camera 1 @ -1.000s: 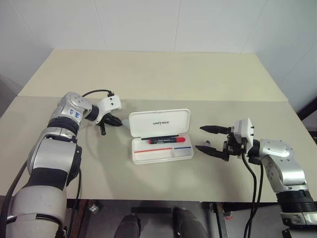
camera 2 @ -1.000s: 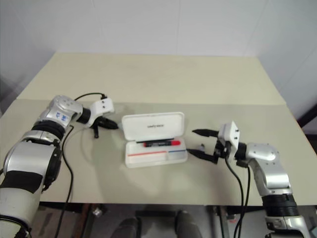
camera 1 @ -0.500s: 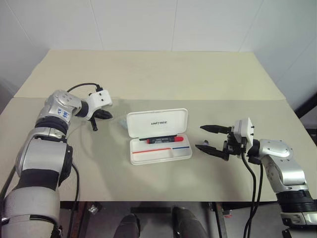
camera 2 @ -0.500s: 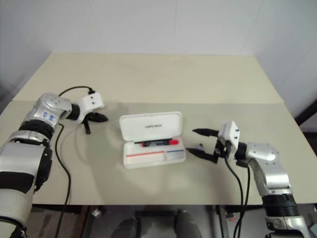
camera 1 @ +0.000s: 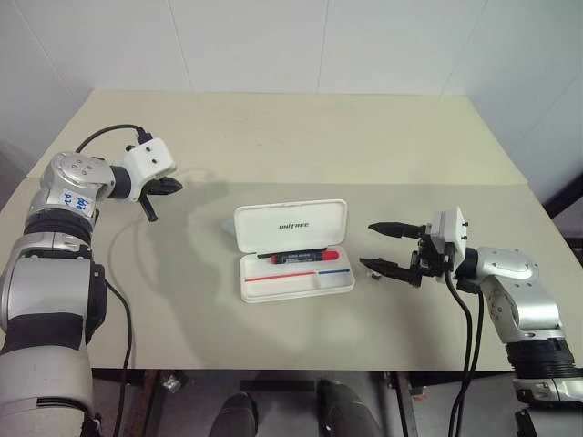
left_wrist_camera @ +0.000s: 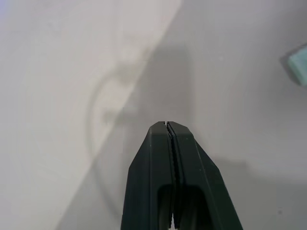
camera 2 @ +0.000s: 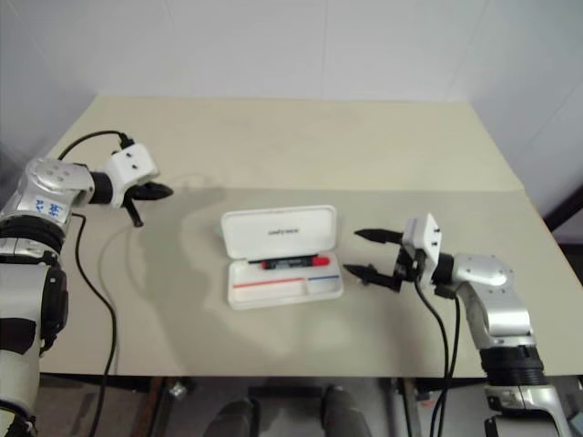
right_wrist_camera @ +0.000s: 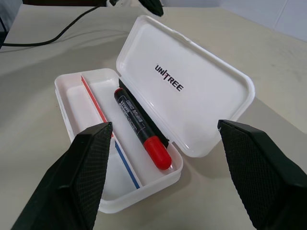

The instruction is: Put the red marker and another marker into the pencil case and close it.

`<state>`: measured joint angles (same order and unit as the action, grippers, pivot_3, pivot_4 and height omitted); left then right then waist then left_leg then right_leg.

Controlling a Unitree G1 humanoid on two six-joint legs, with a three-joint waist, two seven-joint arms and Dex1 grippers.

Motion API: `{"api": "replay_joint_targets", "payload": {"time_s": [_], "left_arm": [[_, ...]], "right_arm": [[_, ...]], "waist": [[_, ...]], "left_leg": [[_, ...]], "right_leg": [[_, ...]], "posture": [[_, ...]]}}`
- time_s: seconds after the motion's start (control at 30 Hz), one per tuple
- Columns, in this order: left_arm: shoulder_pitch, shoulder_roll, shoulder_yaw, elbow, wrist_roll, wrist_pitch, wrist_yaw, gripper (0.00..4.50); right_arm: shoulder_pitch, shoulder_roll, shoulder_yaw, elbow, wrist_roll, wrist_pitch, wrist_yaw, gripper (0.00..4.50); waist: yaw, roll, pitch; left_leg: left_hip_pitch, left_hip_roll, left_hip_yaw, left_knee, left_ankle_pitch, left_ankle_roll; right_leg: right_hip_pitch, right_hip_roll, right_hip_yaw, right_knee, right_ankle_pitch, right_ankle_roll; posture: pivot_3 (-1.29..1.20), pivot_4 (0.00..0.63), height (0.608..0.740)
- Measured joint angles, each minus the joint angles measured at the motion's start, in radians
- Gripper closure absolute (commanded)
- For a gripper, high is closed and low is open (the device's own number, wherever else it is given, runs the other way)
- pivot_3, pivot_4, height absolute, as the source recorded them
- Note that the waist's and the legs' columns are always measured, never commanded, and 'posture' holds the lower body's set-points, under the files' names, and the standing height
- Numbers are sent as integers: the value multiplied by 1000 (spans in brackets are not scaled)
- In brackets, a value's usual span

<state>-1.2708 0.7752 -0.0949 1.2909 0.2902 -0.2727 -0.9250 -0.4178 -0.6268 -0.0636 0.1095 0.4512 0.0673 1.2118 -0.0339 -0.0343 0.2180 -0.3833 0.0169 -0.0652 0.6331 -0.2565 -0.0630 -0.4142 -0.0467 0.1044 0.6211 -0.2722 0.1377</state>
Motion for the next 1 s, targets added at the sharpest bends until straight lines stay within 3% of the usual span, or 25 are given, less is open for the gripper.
{"api": "replay_joint_targets", "payload": {"time_s": [0.47, 0.67, 0.9, 1.0], "left_arm": [[-7, 34, 138, -220, -166, 111, 28, 4483], [101, 59, 148, -345, -211, 162, -26, 4483], [119, -66, 87, -295, -220, 154, -143, 4483], [66, -110, 71, -214, -225, 182, -221, 3859]], "right_arm": [[-3, 9, 15, 13, -1, 0, 4, 0], [10, 9, 15, 8, -1, 2, 3, 0], [-39, 22, 21, 25, -3, 2, 11, 0], [-51, 25, 22, 35, -5, 1, 18, 0]], "waist": [[-1, 0, 0], [-10, 0, 0], [-2, 0, 0], [-1, 0, 0]], "left_leg": [[0, 0, 0, 0, 0, 0], [1, 0, 0, 0, 0, 0], [0, 0, 0, 4, 0, 0], [-1, 0, 0, 3, 0, 0]], "right_leg": [[0, 0, 0, 0, 0, 0], [0, 0, 0, 2, 0, 0], [0, 0, 0, 3, 0, -1], [0, 0, 0, 1, 0, -1]], "posture": [[0, 150, 740], [0, 150, 740], [0, 150, 740], [0, 150, 740]]}}
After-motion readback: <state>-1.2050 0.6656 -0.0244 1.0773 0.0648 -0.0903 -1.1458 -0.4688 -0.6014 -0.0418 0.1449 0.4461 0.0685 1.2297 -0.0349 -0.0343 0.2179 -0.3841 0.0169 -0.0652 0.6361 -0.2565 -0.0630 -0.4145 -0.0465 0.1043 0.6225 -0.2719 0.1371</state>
